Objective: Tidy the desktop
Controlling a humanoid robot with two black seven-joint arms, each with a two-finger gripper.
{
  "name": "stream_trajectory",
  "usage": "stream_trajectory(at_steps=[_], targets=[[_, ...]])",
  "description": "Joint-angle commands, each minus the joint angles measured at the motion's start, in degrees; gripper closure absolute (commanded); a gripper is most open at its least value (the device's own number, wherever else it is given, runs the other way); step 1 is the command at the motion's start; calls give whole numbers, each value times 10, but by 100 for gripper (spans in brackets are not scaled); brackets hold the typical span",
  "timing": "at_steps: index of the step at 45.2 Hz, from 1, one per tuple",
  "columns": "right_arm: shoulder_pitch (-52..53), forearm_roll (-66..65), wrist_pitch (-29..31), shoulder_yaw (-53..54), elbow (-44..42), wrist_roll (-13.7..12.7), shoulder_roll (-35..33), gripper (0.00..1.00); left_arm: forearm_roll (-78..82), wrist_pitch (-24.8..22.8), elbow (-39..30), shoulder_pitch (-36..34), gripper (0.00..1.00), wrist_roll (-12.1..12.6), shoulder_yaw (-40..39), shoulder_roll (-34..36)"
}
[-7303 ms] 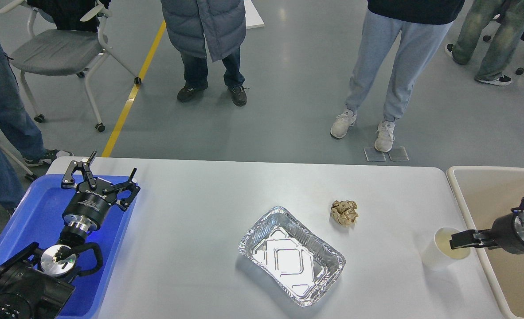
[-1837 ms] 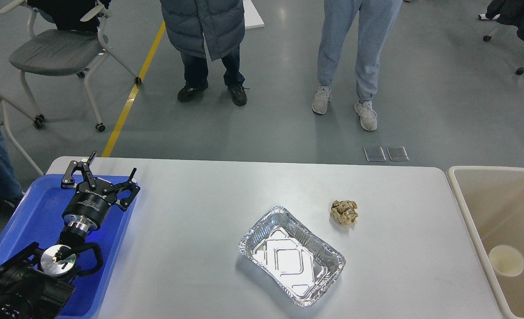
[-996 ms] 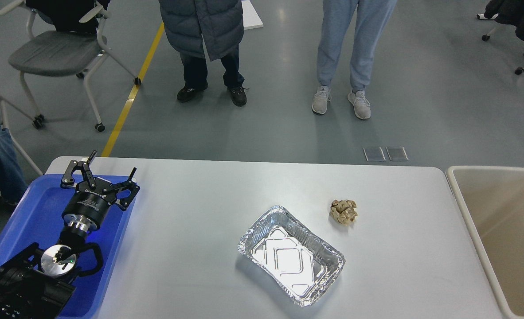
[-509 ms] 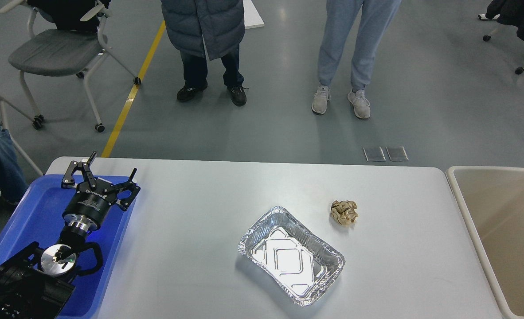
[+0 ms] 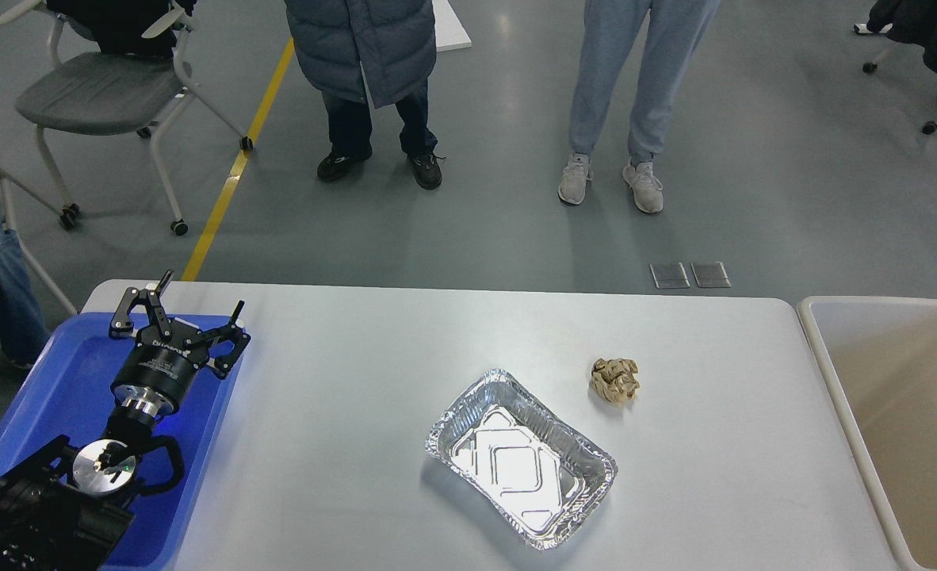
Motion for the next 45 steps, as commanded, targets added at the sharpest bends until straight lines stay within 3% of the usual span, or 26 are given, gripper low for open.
stream_trajectory(at_steps=[1, 14, 45], targets=[[115, -30, 19, -152, 23, 0, 44, 0, 0, 0, 0, 0, 0, 1, 0, 0], [217, -20, 18, -298, 56, 1, 153, 0, 0, 0, 0, 0, 0, 0, 0, 0], [228, -6, 16, -301, 109, 1, 291, 0, 0, 0, 0, 0, 0, 0, 0, 0]])
